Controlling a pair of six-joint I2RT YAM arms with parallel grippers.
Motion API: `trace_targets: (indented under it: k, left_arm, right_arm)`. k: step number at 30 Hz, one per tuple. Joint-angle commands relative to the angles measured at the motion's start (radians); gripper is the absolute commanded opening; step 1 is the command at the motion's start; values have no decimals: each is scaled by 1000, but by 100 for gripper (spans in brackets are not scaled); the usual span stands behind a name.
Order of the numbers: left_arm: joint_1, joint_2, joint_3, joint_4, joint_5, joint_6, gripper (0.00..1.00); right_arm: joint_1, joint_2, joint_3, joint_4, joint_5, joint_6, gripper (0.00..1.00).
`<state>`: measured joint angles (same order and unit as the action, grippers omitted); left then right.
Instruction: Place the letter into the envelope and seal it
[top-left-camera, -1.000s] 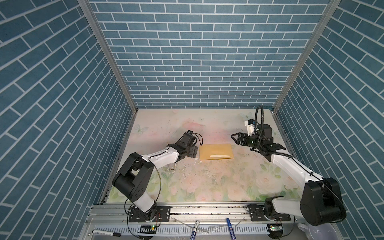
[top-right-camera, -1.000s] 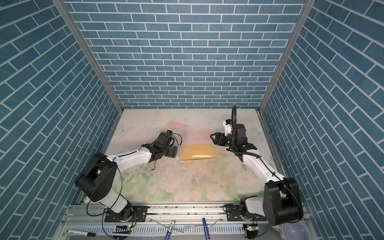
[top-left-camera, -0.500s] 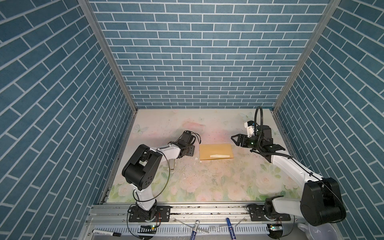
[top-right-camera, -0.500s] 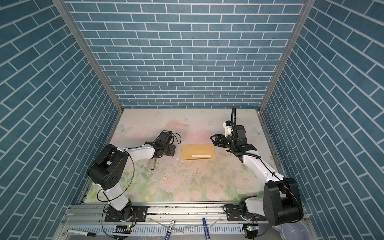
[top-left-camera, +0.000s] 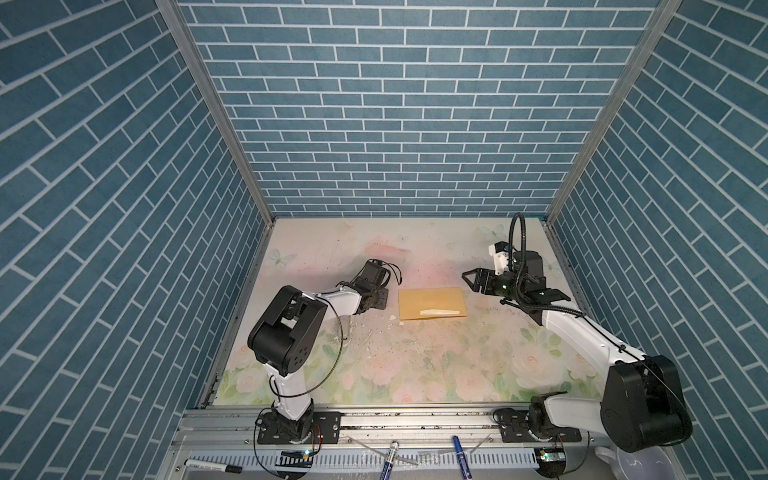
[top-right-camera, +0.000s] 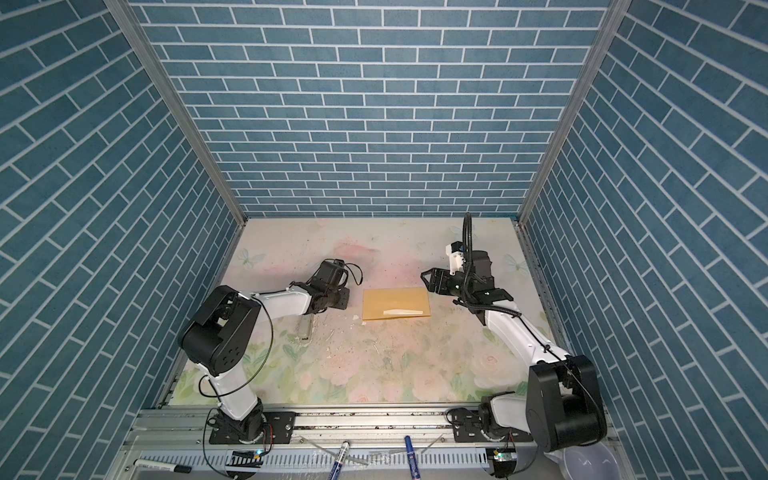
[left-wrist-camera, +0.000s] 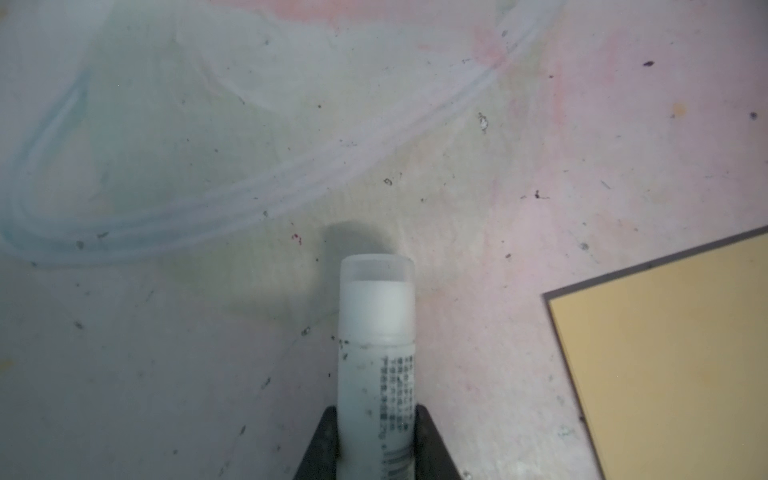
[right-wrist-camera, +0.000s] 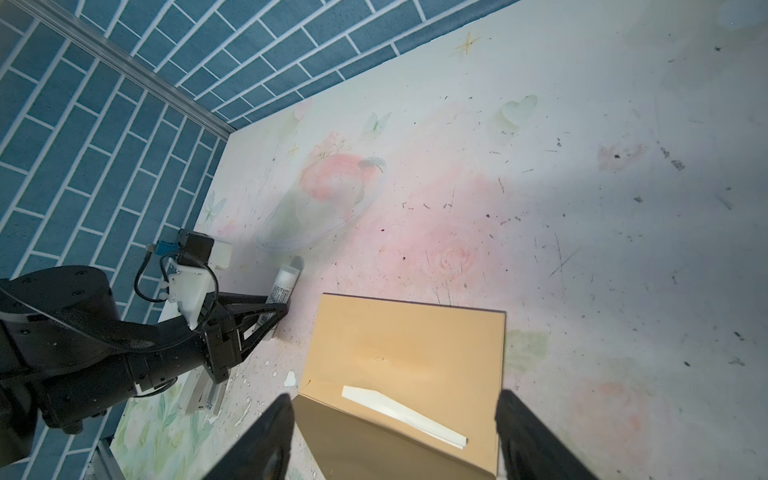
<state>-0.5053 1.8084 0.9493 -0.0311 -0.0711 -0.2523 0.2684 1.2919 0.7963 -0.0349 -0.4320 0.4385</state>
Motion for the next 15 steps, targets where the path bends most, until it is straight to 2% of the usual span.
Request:
trace_targets:
  k: [1, 5, 10, 13, 15]
  left_arm:
    - [6, -29, -29, 34, 16, 25, 17]
    - [5, -112, -64, 90, 82, 89, 11]
    - [4, -289, -188, 272, 175, 153, 7]
    - [2, -382, -248, 368, 217, 195, 6]
    - [-1, -437, -316, 427, 244, 216, 1]
  right_arm:
    - [5, -6, -16, -4, -11, -35, 76]
    - [5, -15, -3, -11, -31, -29, 76]
    - [17, -37, 27, -15, -88, -5, 76]
    - [46, -58, 59, -24, -108, 3, 76]
    - [82, -68, 92, -40, -108, 3, 76]
